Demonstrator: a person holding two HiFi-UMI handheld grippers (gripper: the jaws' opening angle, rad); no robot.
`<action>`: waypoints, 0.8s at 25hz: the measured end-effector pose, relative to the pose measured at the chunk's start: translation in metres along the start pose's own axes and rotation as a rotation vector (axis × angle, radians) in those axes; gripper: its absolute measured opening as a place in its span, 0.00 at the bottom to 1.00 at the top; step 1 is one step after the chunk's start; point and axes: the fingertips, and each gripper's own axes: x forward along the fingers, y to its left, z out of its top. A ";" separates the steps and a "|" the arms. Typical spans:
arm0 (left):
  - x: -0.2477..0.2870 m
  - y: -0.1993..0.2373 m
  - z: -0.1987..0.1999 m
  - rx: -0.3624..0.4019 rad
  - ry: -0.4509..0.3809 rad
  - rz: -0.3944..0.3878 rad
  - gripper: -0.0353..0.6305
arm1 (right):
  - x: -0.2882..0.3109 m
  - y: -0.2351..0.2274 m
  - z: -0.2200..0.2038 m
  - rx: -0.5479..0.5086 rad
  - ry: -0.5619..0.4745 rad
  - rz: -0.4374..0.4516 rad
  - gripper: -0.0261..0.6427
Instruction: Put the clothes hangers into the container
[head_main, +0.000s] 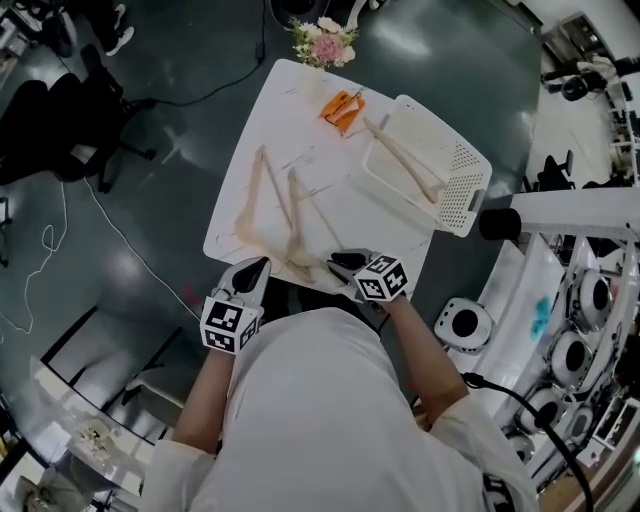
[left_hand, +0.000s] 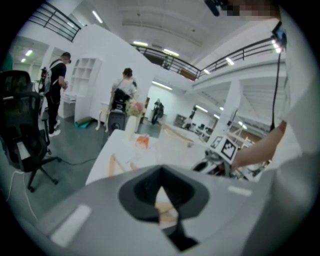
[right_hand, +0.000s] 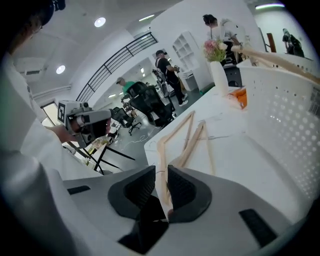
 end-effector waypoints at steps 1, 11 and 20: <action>-0.001 0.001 -0.002 -0.003 0.005 0.002 0.06 | 0.006 -0.001 -0.005 -0.001 0.018 0.001 0.11; -0.001 0.013 -0.031 -0.048 0.074 0.005 0.06 | 0.052 -0.013 -0.041 -0.054 0.191 0.001 0.17; -0.004 0.019 -0.048 -0.108 0.097 0.014 0.06 | 0.082 -0.029 -0.066 -0.119 0.324 -0.008 0.21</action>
